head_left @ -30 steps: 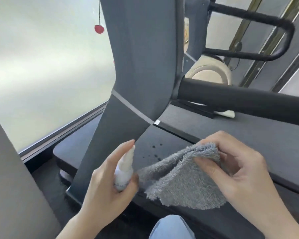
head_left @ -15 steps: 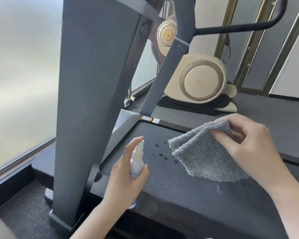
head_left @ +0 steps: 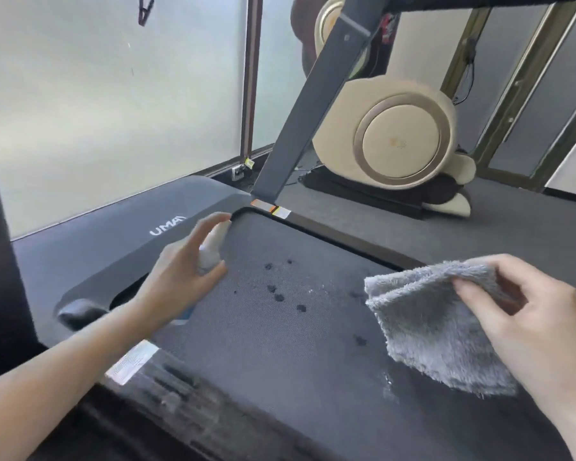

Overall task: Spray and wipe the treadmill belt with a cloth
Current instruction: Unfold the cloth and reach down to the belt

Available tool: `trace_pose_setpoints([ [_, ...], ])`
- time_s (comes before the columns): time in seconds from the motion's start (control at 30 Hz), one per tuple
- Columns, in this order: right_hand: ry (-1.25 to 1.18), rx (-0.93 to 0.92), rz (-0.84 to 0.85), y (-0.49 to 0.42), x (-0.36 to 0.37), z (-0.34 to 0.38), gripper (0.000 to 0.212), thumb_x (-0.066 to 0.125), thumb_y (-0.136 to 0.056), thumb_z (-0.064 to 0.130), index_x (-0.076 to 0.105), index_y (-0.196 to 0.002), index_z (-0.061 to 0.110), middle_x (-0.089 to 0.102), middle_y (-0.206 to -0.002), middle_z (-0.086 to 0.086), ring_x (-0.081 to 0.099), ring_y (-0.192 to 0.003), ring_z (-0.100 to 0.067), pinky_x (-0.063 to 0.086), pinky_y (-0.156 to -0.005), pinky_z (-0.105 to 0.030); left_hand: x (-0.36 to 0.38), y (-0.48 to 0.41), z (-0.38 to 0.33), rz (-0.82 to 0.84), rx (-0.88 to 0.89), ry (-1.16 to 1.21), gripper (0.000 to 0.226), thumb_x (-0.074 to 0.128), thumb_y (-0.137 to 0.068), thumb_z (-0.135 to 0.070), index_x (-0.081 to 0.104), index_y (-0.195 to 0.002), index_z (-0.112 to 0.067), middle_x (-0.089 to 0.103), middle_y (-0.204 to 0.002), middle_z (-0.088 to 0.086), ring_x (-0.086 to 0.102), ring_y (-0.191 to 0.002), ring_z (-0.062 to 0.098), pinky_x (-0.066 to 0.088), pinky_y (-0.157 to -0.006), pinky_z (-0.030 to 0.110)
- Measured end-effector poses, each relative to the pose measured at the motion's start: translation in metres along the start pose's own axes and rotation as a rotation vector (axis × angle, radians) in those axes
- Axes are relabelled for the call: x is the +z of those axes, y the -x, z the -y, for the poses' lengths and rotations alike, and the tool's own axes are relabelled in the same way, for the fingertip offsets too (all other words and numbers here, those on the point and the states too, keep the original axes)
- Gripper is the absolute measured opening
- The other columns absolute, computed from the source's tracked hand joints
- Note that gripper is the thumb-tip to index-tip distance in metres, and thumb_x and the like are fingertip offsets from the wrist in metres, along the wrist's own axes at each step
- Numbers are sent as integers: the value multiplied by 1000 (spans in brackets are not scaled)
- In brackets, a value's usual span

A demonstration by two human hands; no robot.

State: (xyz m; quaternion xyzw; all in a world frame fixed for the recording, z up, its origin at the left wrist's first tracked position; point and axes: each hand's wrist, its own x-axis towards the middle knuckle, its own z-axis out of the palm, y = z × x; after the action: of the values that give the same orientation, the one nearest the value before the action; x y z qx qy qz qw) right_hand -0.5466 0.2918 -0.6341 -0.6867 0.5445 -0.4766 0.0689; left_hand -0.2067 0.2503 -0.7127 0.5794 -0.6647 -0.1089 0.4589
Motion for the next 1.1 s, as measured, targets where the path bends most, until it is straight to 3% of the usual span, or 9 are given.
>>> trace_pose_setpoints([
  [0.07,18,41,-30,-10,-5,-16,16,69,-82,11,64,-77,26,66,-82,20,60,-80,2,38,-62,0,-2,-19,4,-10,-9,-28,62,54,-74,-25,34,-121,-60,62,-69,-5,61,-58,22,56,-63,47],
  [0.2,101,7,-35,-34,20,-34,16,71,-80,9,61,-72,18,60,-88,28,55,-80,10,34,-61,3,10,-32,21,-87,-5,-25,58,64,-80,-23,39,-124,-52,64,-67,4,63,-57,23,57,-65,45],
  [0.33,58,-37,-9,-52,55,-45,9,70,-81,12,64,-76,17,63,-83,15,56,-83,6,36,-62,1,30,-29,46,-105,28,-38,62,69,-83,-17,39,-125,-52,63,-62,4,63,-54,20,57,-66,44],
  [0.4,20,-47,29,-59,74,-50,8,69,-82,12,65,-77,18,66,-73,7,58,-82,-1,39,-63,-4,36,-30,58,-92,32,-54,67,68,-83,-14,37,-125,-56,64,-66,5,62,-56,23,56,-67,44],
  [0.5,0,-64,96,-66,106,-56,9,69,-82,13,65,-76,19,67,-75,5,58,-78,-10,40,-64,-10,43,-34,72,-61,22,-43,74,65,-85,-14,32,-135,-57,64,-75,6,61,-58,24,56,-68,45],
  [0.63,-6,-102,131,-73,144,-65,20,71,-80,11,58,-67,21,60,-65,3,54,-70,-12,37,-60,-9,48,-42,87,-31,37,-125,68,65,-84,-19,34,-134,-53,64,-86,-4,58,-65,9,49,-69,31],
  [0.73,-16,-128,140,-80,167,-74,18,71,-80,11,59,-68,18,60,-66,1,54,-66,-12,37,-60,-10,56,-45,94,-18,27,-211,63,70,-82,-31,36,-131,-49,55,-75,-15,51,-65,0,36,-62,18],
  [0.8,-44,-140,145,-86,177,-78,15,70,-80,11,60,-70,15,60,-66,0,53,-65,-13,37,-60,-11,61,-47,96,-16,21,-252,63,72,-79,-36,37,-130,-47,51,-70,-15,48,-63,0,34,-60,16],
  [1.1,-72,-203,162,-97,187,-91,9,68,-82,14,63,-75,12,63,-69,-1,55,-69,-10,38,-61,-11,79,-45,99,-39,6,-374,58,63,-80,-14,40,-128,-37,49,-61,-10,47,-57,4,35,-54,21],
])
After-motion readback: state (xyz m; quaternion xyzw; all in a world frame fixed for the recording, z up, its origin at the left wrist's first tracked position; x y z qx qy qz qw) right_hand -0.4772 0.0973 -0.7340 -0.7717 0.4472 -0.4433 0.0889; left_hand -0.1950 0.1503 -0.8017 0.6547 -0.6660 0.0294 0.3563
